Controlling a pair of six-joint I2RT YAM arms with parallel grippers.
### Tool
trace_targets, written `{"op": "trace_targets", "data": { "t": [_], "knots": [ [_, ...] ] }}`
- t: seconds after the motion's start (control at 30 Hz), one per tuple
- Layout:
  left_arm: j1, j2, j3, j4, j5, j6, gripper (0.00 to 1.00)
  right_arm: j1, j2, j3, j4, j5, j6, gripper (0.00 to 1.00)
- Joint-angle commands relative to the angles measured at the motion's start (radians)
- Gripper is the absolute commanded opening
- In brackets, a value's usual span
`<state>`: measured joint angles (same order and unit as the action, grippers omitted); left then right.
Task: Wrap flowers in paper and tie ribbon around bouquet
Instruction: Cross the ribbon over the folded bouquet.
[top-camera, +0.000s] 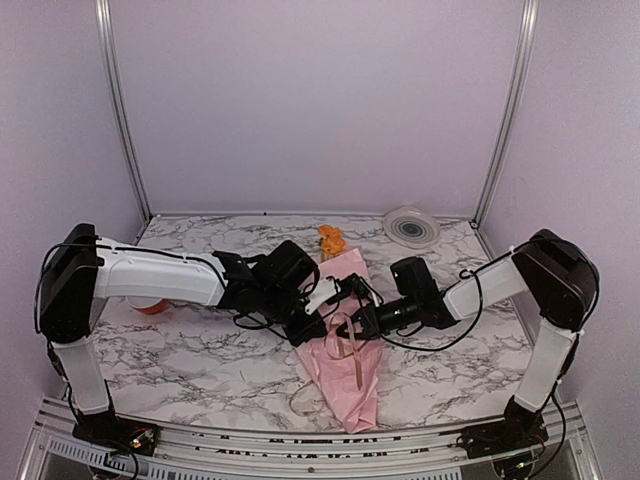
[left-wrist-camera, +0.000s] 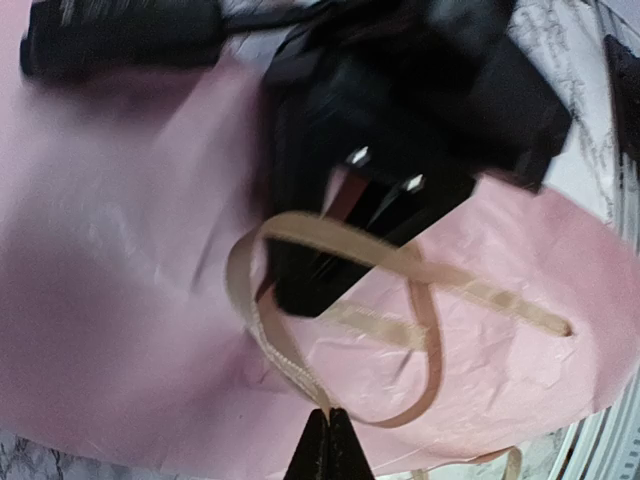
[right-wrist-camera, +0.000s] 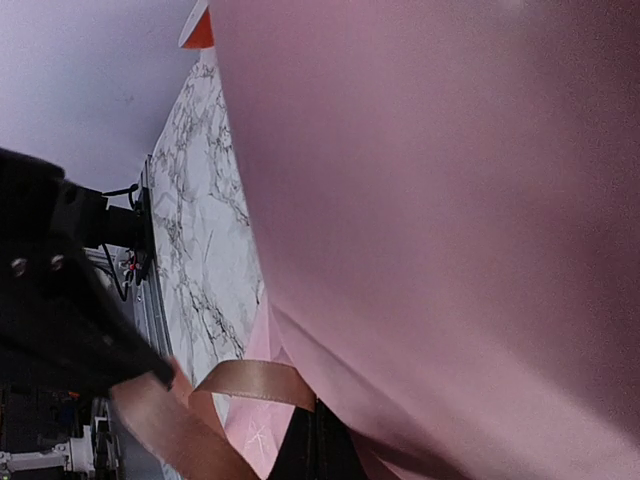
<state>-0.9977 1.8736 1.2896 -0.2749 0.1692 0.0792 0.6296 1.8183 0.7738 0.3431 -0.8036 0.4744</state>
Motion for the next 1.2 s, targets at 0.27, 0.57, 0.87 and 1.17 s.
{"op": "trace_targets", "data": {
  "t": [0.27, 0.57, 0.87, 1.17],
  "knots": [
    [-0.099, 0.083, 0.135, 0.029, 0.080, 0.044, 0.00, -0.008, 0.014, 0.029, -0.015, 0.002, -0.023, 0.00],
    [-0.097, 0.130, 0.182, -0.031, -0.055, 0.035, 0.33, -0.011, 0.014, 0.027, -0.010, -0.001, -0.022, 0.00],
    [-0.096, 0.030, 0.129, -0.025, -0.074, 0.047, 0.53, -0.011, 0.017, 0.024, -0.004, -0.006, -0.022, 0.00],
    [-0.077, -0.062, -0.020, 0.022, -0.107, -0.090, 0.72, -0.011, 0.015, 0.019, 0.000, -0.006, -0.017, 0.00]
  ]
}}
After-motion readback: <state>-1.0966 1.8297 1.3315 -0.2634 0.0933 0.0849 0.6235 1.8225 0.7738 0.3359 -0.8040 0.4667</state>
